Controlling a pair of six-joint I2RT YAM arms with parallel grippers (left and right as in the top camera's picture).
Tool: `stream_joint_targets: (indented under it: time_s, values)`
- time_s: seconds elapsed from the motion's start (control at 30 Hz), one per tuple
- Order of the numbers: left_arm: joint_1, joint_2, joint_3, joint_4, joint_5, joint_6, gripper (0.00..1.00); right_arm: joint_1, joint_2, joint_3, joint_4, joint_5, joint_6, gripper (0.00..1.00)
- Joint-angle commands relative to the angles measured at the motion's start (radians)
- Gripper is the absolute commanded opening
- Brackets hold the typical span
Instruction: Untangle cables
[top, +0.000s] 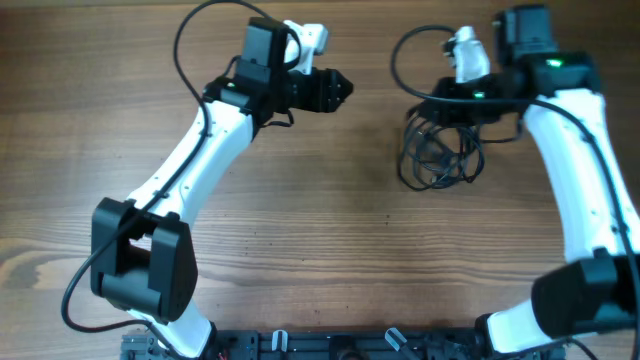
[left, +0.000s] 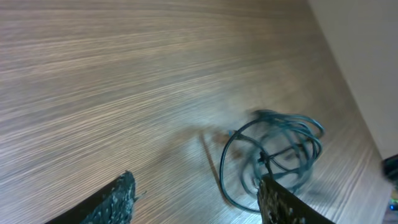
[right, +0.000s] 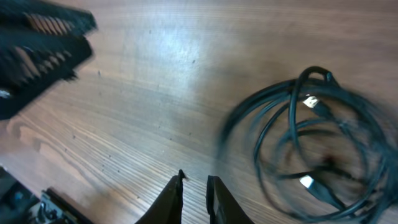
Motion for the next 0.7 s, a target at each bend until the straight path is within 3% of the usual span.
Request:
stream_joint_targets:
  time_s: [0.0, 0.1, 0.2, 0.43, 0.6, 0.67]
  values:
    - [0.034, 0.000, -0.004, -0.027, -0.002, 0.005, 0.65, 0.098, 0.054, -0.003, 0.052, 0.013, 0.074, 0.29]
    - [0.039, 0.000, -0.004, -0.029, -0.002, 0.005, 0.67, 0.158, 0.062, -0.003, 0.063, 0.013, 0.071, 0.50]
    - [0.032, 0.000, -0.004, -0.029, 0.020, 0.005, 0.75, 0.155, 0.060, 0.016, 0.039, -0.010, 0.066, 0.62]
    - [-0.100, 0.019, -0.004, 0.071, 0.037, 0.001, 0.76, -0.062, 0.032, 0.045, 0.024, -0.008, 0.077, 0.68]
    - [-0.243, 0.121, -0.004, 0.268, -0.243, -0.283, 0.76, -0.212, 0.032, 0.045, 0.025, 0.031, 0.077, 0.72]
    - [-0.286, 0.178, -0.004, 0.356, -0.251, -0.397, 0.80, -0.248, 0.032, 0.044, 0.025, 0.047, 0.096, 0.74]
